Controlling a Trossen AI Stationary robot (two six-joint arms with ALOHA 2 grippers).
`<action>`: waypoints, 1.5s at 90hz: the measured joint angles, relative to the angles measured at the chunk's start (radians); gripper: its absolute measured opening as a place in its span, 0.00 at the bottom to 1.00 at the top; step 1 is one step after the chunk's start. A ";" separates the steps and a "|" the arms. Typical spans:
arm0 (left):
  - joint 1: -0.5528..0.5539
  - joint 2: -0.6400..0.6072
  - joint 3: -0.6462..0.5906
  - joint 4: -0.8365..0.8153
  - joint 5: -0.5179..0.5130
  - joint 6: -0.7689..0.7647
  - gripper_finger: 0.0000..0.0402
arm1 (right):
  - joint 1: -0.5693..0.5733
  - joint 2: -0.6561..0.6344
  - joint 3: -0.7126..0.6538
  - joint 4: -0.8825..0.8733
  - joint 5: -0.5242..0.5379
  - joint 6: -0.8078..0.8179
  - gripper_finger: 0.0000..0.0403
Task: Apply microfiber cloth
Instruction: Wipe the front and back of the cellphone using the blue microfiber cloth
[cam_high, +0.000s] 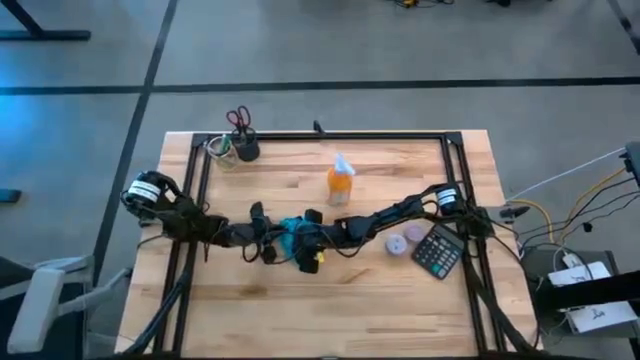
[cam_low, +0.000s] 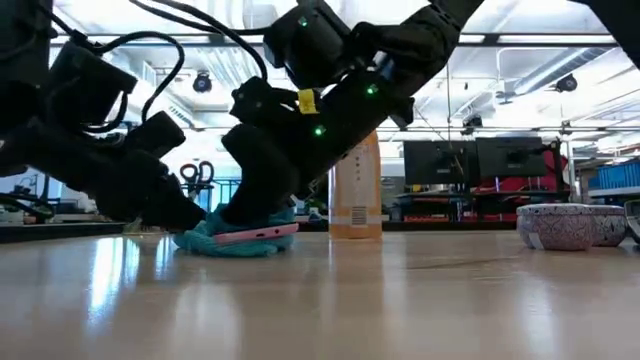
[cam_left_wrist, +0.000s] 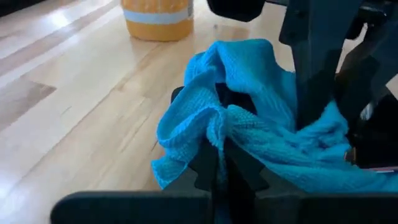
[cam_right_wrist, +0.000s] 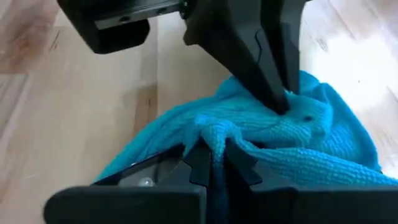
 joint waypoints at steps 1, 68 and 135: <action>0.005 -0.005 0.003 -0.002 0.003 0.012 0.00 | 0.000 0.000 0.000 0.000 -0.001 0.000 0.00; 0.223 0.144 0.181 -0.151 0.198 0.078 0.00 | 0.005 -0.001 -0.016 0.009 -0.016 -0.010 0.00; -0.127 0.135 -0.100 0.093 0.024 -0.326 0.00 | 0.007 -0.004 -0.020 0.019 -0.023 0.013 0.00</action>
